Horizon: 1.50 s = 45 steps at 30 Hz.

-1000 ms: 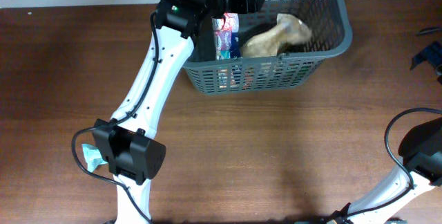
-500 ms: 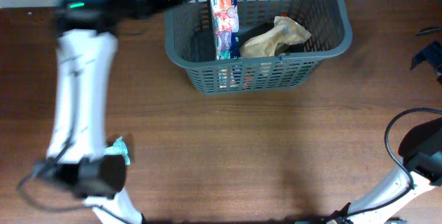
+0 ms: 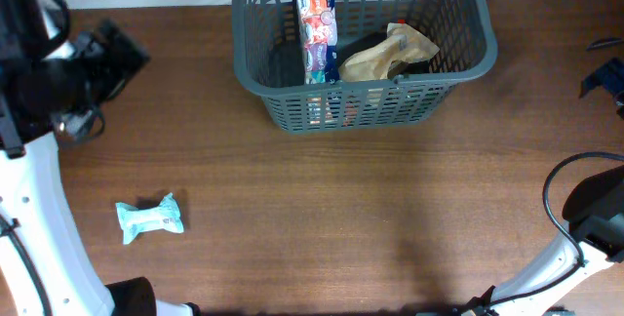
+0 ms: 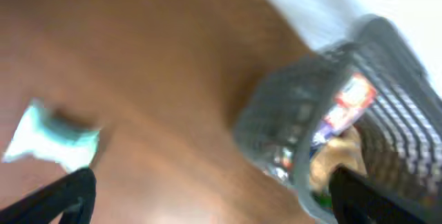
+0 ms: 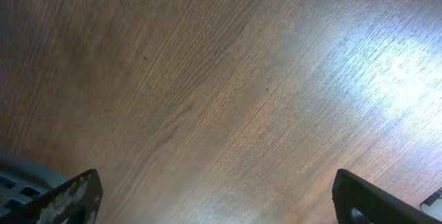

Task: Pack container
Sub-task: 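Move the left gripper down to the teal pouch, then grasp the teal pouch with the left gripper and lift it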

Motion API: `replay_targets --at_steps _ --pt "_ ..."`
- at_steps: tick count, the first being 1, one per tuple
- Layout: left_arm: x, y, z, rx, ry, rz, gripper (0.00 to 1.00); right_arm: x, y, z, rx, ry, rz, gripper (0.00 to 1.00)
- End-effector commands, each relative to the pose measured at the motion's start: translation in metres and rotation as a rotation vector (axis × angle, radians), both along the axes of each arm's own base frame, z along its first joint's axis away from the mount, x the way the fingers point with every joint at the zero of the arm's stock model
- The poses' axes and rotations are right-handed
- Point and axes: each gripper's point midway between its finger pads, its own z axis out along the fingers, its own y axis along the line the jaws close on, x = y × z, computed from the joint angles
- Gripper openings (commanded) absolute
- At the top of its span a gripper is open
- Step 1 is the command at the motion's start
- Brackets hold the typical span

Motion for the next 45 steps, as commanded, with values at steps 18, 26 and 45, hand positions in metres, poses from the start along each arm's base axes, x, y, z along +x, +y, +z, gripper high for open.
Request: replay_targets --at_steps 18,26,45 --pt "-0.046 0.056 -0.216 -0.246 0.536 0.743 0.99 -0.002 -0.002 -0.002 -0.01 0.014 0.004 0.99" --pt "-0.071 0.049 -0.301 -0.244 0.619 0.789 0.99 -0.002 -0.002 -0.002 -0.01 0.014 0.004 0.99" --pt "-0.102 0.056 -0.355 -0.141 0.643 0.805 0.99 -0.002 -0.002 -0.002 -0.01 0.014 0.004 0.99"
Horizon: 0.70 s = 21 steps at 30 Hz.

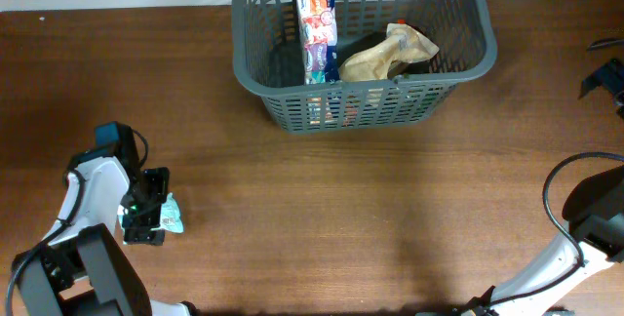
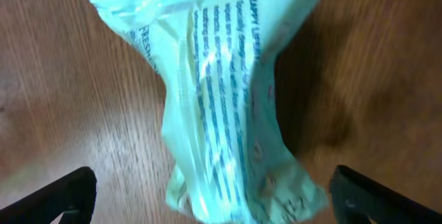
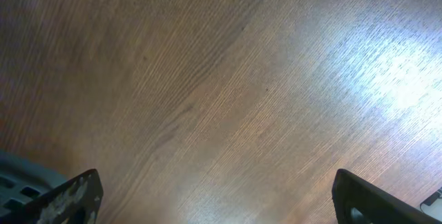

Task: Pack container
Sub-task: 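Grasp the teal pouch with the left gripper and lift it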

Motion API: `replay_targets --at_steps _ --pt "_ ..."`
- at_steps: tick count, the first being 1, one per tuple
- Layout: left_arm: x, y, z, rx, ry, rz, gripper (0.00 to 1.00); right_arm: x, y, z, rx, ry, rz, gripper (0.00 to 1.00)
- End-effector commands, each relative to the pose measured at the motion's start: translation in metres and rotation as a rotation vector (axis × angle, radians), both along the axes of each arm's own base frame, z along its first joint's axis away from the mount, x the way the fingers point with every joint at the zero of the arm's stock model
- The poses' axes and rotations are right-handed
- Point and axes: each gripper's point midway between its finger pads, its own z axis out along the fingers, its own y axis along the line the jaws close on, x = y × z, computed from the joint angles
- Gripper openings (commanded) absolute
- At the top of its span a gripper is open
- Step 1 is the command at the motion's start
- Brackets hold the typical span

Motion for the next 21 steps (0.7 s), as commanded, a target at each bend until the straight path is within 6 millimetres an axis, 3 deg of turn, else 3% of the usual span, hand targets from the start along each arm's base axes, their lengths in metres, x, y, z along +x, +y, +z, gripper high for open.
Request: replay_targets --at_steps 1,9,10,12,13,18,19,20,21 --pt "-0.007 0.004 -0.005 0.023 0.012 0.002 0.99 -0.002 -0.002 -0.002 -0.009 0.014 0.004 0.99" --pt "-0.007 0.016 -0.007 0.091 0.013 -0.022 0.96 -0.002 -0.002 -0.002 -0.01 0.014 0.004 0.99" --pt "-0.006 0.017 -0.007 0.095 0.012 -0.023 0.89 -0.002 -0.002 -0.002 -0.01 0.014 0.004 0.99" --pt "-0.006 0.017 -0.007 0.097 0.009 -0.023 0.63 -0.002 -0.002 -0.002 -0.009 0.014 0.004 0.99" --pt "-0.006 0.017 -0.007 0.097 0.008 -0.022 0.56 -0.002 -0.002 -0.002 -0.009 0.014 0.004 0.99" --pt "0.0 0.019 -0.007 0.105 -0.015 -0.021 0.47 -0.002 -0.002 -0.002 -0.009 0.014 0.004 0.99" --pt "0.001 0.019 -0.007 0.106 -0.018 -0.021 0.34 -0.002 -0.002 -0.002 -0.01 0.014 0.004 0.99" --pt "0.001 0.019 -0.008 0.107 -0.02 -0.021 0.12 -0.002 -0.002 -0.002 -0.009 0.014 0.004 0.99" --pt "0.002 0.019 -0.008 0.107 -0.022 -0.021 0.02 -0.002 -0.002 -0.002 -0.009 0.014 0.004 0.99"
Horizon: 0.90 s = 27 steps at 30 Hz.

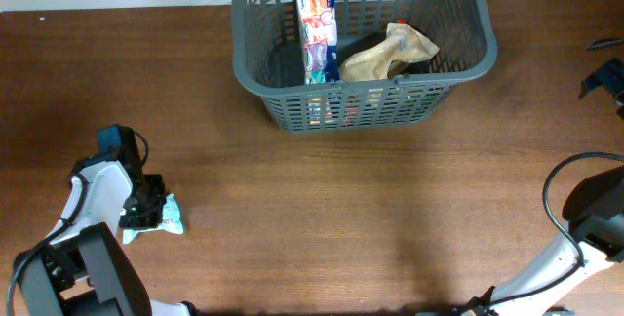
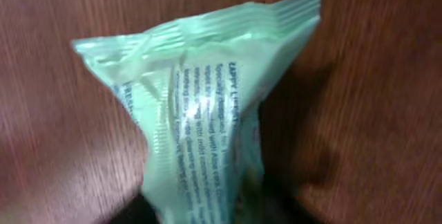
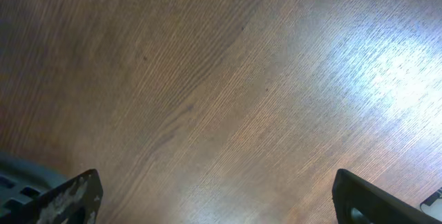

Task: Pack container
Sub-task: 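Grasp the teal pouch with the left gripper and lift it, then carry the teal pouch over the basket and release it inside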

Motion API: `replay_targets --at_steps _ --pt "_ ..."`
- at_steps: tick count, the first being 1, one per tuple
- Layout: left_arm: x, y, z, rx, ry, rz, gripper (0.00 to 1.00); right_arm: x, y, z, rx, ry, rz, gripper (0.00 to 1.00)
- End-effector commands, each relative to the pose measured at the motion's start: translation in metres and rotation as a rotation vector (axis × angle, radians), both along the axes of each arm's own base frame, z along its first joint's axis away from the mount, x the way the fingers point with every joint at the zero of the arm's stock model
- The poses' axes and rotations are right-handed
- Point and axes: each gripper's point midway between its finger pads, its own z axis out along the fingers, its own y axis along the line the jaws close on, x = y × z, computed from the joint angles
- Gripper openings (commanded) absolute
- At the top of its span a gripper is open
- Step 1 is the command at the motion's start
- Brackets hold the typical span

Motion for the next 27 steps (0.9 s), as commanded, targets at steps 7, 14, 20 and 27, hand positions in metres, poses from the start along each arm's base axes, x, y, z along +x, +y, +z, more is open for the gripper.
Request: replay_targets --at_steps 7,14,20,27 --pt "-0.002 0.003 -0.002 0.015 -0.006 -0.018 0.02 -0.002 -0.002 -0.002 -0.009 0.014 0.004 0.99" --pt "0.063 0.015 0.068 0.121 -0.212 -0.31 0.02 -0.002 -0.002 -0.002 -0.009 0.014 0.004 0.99" --pt "0.161 -0.005 0.262 0.422 -0.648 -0.833 0.02 -0.002 -0.002 -0.002 -0.009 0.014 0.004 0.99" --pt "0.17 -0.167 0.48 0.641 -1.277 -1.45 0.02 -0.002 -0.002 -0.002 -0.009 0.014 0.004 0.99"
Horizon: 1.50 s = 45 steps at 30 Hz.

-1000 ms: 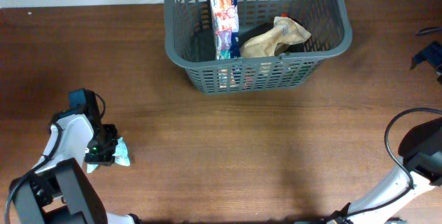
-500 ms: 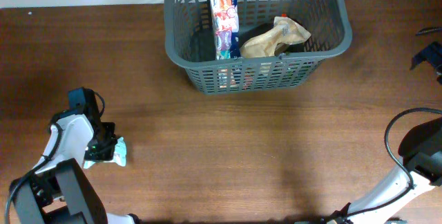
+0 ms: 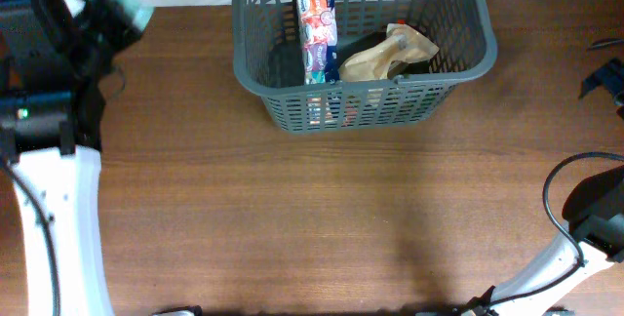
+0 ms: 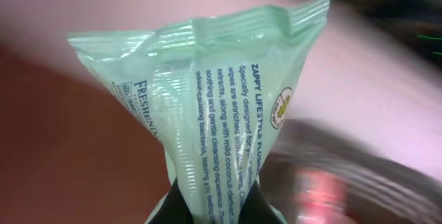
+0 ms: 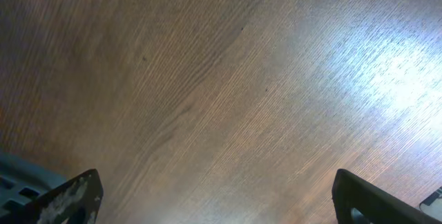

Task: Pack container
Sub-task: 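Carry the teal pouch over the basket and release it inside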

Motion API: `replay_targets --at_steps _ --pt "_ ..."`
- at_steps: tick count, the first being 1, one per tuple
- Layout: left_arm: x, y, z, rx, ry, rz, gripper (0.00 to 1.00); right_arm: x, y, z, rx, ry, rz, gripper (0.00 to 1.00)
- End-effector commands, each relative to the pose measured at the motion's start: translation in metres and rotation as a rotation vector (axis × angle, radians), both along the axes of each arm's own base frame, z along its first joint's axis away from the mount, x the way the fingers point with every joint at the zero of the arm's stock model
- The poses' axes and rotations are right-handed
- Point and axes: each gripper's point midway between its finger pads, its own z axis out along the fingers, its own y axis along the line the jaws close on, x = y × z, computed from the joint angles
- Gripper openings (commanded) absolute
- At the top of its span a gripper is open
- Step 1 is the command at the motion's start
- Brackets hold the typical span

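Observation:
A pale green wipes packet (image 4: 207, 106) fills the left wrist view, pinched at its lower end by my left gripper (image 4: 210, 207), which is shut on it. Overhead, the packet shows blurred at the far left back, held high above the table by the left arm. The grey basket (image 3: 468, 58) stands at the back centre and holds an upright colourful pack (image 3: 317, 33) and a crumpled brown bag (image 3: 385, 53). My right gripper (image 5: 214, 196) is open over bare wood at the right, nothing between its fingers.
The wooden table (image 3: 322, 218) stretches in front of the basket. A dark object (image 3: 604, 77) lies at the right edge. The right arm's cable and base (image 3: 575, 228) sit at the lower right corner.
The left gripper was down on the table shut around the packet at the front left. Now it holds the packet raised, at the back left near the basket's level. The right arm is unchanged.
The left arm was first raised at the left, with the packet lying on the table at the front left. Then the open gripper was over the packet, then shut on it. The packet is off the table now and held high.

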Motion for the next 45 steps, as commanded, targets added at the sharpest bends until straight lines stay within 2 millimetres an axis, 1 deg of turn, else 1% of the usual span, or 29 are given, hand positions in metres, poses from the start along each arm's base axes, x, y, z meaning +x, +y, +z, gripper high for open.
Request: replay_targets --at_steps 1,2,3,5,7,9,10,11,13,15,18,19,21,24,26,28,32,38,40,41,42,43,45 --pt "-0.03 -0.089 0.073 0.168 -0.228 -0.336 0.02 -0.002 -0.002 -0.002 -0.007 0.013 0.005 0.99" --pt "-0.035 -0.106 0.087 0.17 -0.282 -0.366 0.02 -0.002 -0.002 -0.002 -0.007 0.013 0.005 0.99" --pt "-0.037 -0.121 0.097 0.17 -0.323 -0.386 0.02 -0.002 -0.002 -0.002 -0.007 0.013 0.005 0.99" --pt "-0.038 -0.15 0.108 0.163 -0.384 -0.418 0.02 -0.002 -0.002 -0.002 -0.008 0.013 0.005 0.99" --pt "-0.03 -0.173 0.106 0.159 -0.397 -0.424 0.02 -0.002 -0.002 -0.002 -0.008 0.013 0.005 0.99" --pt "-0.016 -0.195 0.094 0.159 -0.384 -0.427 0.02 -0.002 -0.002 -0.002 -0.008 0.013 0.005 0.99" --pt "-0.008 -0.205 0.085 0.161 -0.371 -0.432 0.02 -0.002 -0.002 -0.002 -0.007 0.013 0.005 0.99" --pt "0.004 -0.217 0.071 0.165 -0.348 -0.437 0.02 -0.002 -0.002 -0.002 -0.007 0.013 0.005 0.99" --pt "0.022 -0.235 0.045 0.174 -0.304 -0.452 0.02 -0.002 -0.002 -0.002 -0.007 0.013 0.005 0.99" --pt "0.044 -0.254 0.011 0.185 -0.246 -0.474 0.02 -0.002 -0.001 -0.002 -0.007 0.013 0.005 0.99" --pt "0.068 -0.275 -0.04 0.201 -0.159 -0.502 0.02 -0.002 -0.002 -0.002 -0.008 0.013 0.005 0.99" --pt "0.077 -0.282 -0.062 0.196 -0.114 -0.507 0.02 -0.002 -0.002 -0.002 -0.007 0.013 0.005 0.99" --pt "0.085 -0.291 -0.091 0.185 -0.052 -0.512 0.02 -0.002 -0.002 -0.002 -0.007 0.013 0.005 0.99" --pt "0.092 -0.299 -0.123 0.181 0.013 -0.521 0.01 -0.002 -0.002 -0.002 -0.008 0.013 0.005 0.99" --pt "0.095 -0.301 -0.138 0.189 0.045 -0.525 0.02 -0.002 -0.002 -0.002 -0.007 0.013 0.005 0.99" --pt "0.095 -0.301 -0.148 0.196 0.072 -0.527 0.02 -0.002 -0.002 -0.002 -0.007 0.013 0.005 0.99" --pt "0.094 -0.3 -0.163 0.208 0.118 -0.529 0.02 -0.002 -0.002 -0.002 -0.008 0.013 0.004 0.99" --pt "0.09 -0.298 -0.204 0.237 0.242 -0.538 0.03 -0.002 -0.002 -0.002 -0.008 0.013 0.005 0.99" --pt "0.089 -0.297 -0.212 0.242 0.264 -0.539 0.17 -0.002 -0.002 -0.002 -0.007 0.013 0.005 0.99" --pt "0.088 -0.297 -0.213 0.243 0.269 -0.54 0.27 -0.002 -0.002 -0.002 -0.008 0.013 0.005 0.99" --pt "0.088 -0.297 -0.214 0.244 0.271 -0.539 0.56 -0.002 -0.002 -0.002 -0.008 0.013 0.005 0.99" --pt "0.088 -0.297 -0.214 0.244 0.27 -0.539 0.67 -0.002 -0.002 -0.002 -0.008 0.013 0.005 0.99" --pt "0.089 -0.297 -0.212 0.244 0.265 -0.536 0.83 -0.002 -0.002 -0.002 -0.007 0.013 0.005 0.99"
